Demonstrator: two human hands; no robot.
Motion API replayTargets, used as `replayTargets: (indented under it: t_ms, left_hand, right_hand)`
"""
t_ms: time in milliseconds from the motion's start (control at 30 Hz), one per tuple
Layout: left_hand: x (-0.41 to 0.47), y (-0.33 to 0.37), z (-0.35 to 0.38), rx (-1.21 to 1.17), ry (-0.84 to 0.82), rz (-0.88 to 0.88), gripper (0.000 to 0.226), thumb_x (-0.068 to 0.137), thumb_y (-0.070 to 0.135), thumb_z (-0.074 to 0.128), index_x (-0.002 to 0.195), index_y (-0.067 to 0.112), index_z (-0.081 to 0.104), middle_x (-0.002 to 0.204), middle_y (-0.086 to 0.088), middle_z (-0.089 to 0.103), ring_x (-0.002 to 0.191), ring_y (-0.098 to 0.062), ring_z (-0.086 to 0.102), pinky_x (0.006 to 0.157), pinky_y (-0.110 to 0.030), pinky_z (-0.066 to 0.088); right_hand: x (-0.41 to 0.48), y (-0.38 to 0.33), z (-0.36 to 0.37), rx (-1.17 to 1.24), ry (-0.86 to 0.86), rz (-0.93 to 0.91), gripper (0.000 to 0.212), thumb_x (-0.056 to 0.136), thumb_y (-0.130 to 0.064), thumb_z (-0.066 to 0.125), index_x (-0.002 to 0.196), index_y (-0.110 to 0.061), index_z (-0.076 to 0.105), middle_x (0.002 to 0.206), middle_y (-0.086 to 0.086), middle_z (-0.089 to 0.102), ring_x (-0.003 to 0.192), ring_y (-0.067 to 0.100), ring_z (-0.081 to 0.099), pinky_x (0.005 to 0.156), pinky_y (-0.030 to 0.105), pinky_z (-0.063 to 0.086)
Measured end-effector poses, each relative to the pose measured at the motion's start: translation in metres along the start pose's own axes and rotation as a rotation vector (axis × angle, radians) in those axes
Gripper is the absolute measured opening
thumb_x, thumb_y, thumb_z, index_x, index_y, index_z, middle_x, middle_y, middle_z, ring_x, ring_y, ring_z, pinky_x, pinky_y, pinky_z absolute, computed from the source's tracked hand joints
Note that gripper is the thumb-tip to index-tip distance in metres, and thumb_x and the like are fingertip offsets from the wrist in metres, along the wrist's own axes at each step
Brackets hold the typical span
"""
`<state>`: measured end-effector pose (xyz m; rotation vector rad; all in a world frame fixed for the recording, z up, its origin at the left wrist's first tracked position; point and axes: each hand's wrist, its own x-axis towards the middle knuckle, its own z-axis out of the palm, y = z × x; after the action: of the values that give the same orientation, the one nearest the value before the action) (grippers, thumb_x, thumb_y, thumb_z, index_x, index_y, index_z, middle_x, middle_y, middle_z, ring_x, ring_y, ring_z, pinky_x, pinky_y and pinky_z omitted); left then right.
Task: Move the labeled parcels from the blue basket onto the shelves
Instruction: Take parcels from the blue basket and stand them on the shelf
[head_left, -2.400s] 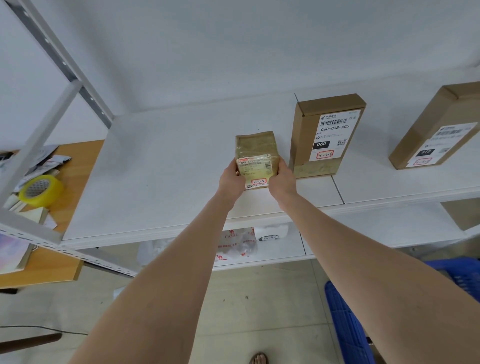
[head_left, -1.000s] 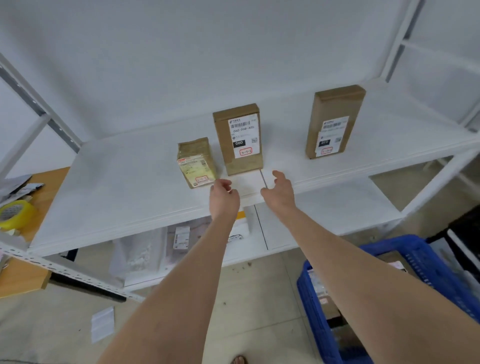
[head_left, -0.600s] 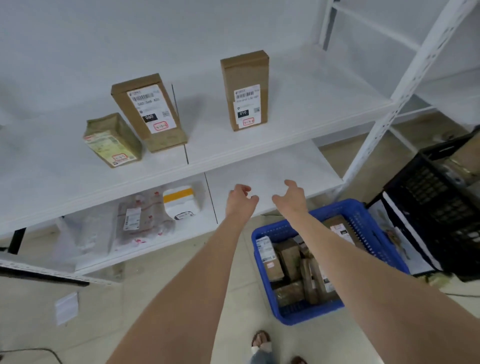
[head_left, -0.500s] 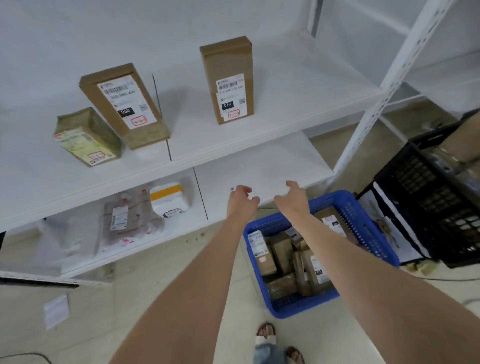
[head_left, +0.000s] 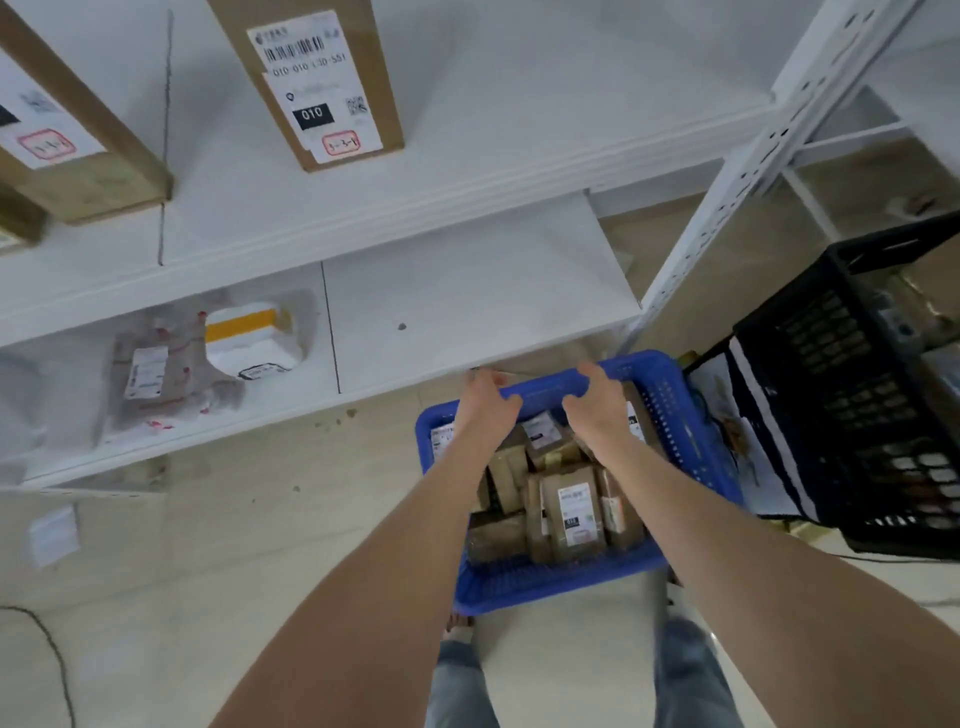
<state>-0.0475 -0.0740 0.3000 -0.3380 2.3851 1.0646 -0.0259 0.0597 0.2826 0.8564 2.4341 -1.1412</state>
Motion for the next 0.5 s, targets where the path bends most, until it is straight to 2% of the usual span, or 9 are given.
replayTargets:
  t_ms: [133, 233, 333, 433, 500]
  left_hand:
    - [0.014, 0.011, 0.072, -0.043, 0.046, -0.106, 0.036, 0.092, 0.014, 0.052, 0.127, 0.011, 0.047, 0.129, -0.010, 0.050, 0.100, -0.024, 0.056, 0.077, -0.029, 0.042]
    - [0.020, 0.017, 0.128, -0.069, 0.058, -0.191, 0.035, 0.092, 0.015, 0.054, 0.126, 0.012, 0.048, 0.128, -0.010, 0.051, 0.106, -0.024, 0.055, 0.085, -0.031, 0.043]
    - [0.028, 0.014, 0.176, -0.091, 0.064, -0.253, 0.035, 0.091, 0.015, 0.054, 0.125, 0.013, 0.048, 0.125, -0.009, 0.053, 0.107, -0.026, 0.056, 0.087, -0.033, 0.046]
    - [0.037, -0.006, 0.215, -0.113, 0.067, -0.314, 0.033, 0.091, 0.013, 0.053, 0.124, 0.013, 0.048, 0.122, -0.008, 0.054, 0.098, -0.023, 0.057, 0.078, -0.031, 0.047]
    - [0.045, -0.029, 0.239, -0.112, 0.060, -0.364, 0.034, 0.090, 0.012, 0.053, 0.124, 0.013, 0.047, 0.122, -0.008, 0.055, 0.096, -0.021, 0.057, 0.076, -0.031, 0.046]
  right_hand:
    - [0.048, 0.049, -0.024, -0.014, -0.149, -0.003, 0.055, 0.093, -0.013, 0.053, 0.144, -0.020, 0.033, 0.139, 0.013, 0.043, 0.105, 0.031, 0.059, 0.078, 0.035, 0.050]
    - [0.078, 0.092, -0.039, -0.050, -0.214, -0.033, 0.054, 0.090, -0.011, 0.054, 0.142, -0.021, 0.039, 0.135, 0.010, 0.049, 0.107, 0.026, 0.057, 0.083, 0.035, 0.051]
    - [0.105, 0.129, -0.042, -0.077, -0.257, -0.056, 0.052, 0.091, -0.012, 0.055, 0.140, -0.025, 0.041, 0.133, 0.009, 0.049, 0.096, 0.019, 0.056, 0.074, 0.030, 0.049]
    - [0.128, 0.164, -0.027, -0.132, -0.322, -0.052, 0.053, 0.092, -0.015, 0.055, 0.141, -0.028, 0.039, 0.130, 0.009, 0.050, 0.098, 0.024, 0.057, 0.067, 0.027, 0.045]
    - [0.138, 0.184, -0.010, -0.166, -0.377, -0.031, 0.055, 0.091, -0.013, 0.054, 0.141, -0.027, 0.037, 0.126, 0.009, 0.051, 0.094, 0.026, 0.060, 0.057, 0.025, 0.045]
